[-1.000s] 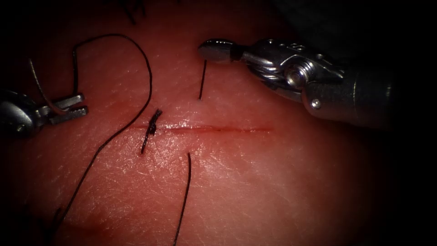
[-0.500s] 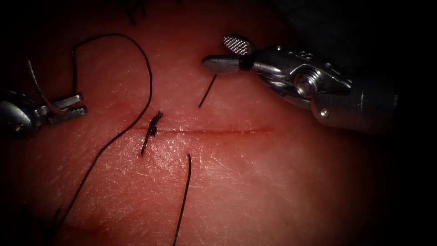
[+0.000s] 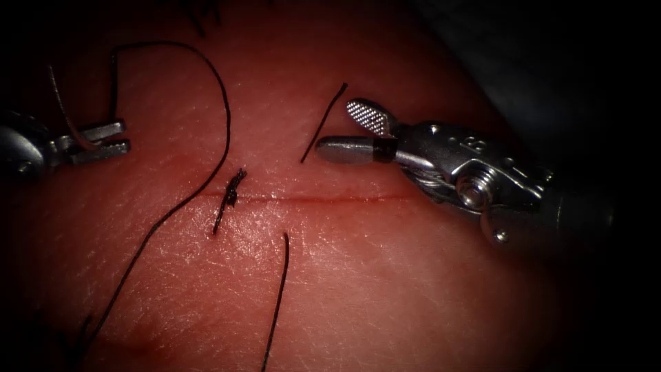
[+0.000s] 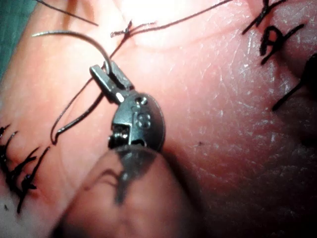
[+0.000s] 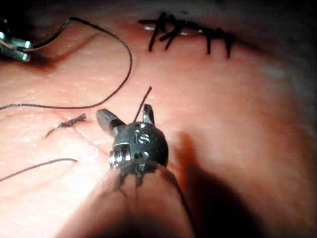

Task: Wound Closure
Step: Pull the string through the cut with the right gripper, then drop the suture from the left gripper

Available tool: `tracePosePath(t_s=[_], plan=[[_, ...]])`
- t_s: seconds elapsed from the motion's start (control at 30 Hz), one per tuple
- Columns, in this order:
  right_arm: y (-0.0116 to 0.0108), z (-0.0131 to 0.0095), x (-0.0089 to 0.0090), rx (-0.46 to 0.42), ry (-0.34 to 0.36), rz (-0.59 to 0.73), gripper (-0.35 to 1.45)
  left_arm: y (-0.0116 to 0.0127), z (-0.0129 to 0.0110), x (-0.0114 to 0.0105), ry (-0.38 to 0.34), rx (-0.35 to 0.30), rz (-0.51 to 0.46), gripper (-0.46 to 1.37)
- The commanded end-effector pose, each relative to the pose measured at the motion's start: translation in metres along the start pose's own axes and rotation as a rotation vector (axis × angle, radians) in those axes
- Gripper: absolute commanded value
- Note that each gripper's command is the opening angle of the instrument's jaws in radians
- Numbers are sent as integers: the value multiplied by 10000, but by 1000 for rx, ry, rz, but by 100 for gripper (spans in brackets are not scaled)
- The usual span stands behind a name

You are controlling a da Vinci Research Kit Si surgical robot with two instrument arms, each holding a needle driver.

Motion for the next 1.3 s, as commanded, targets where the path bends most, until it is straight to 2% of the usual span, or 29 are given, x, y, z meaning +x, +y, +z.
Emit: tracePosePath(t_s=[0.03,0.2,0.4,0.53,0.97,1.1,1.3], plan=[[-2,-2,-2,8,5,-2,102,0,2,-2,-17,-37,12,-35],[-15,-12,-13,18,12,-9,101,-9,7,-6,-53,-128,28,-35],[-28,-19,-29,28,23,-20,101,-18,12,-19,-106,-289,50,-35],[-33,-21,-36,32,25,-24,100,-24,13,-25,-137,-345,90,-35],[-45,-19,-49,35,27,-32,95,-50,11,-49,-332,-555,244,-35],[-47,-20,-52,36,29,-34,95,-54,12,-60,-422,-618,305,-35],[-52,-20,-54,38,27,-35,94,-56,13,-65,-511,-720,365,-35]])
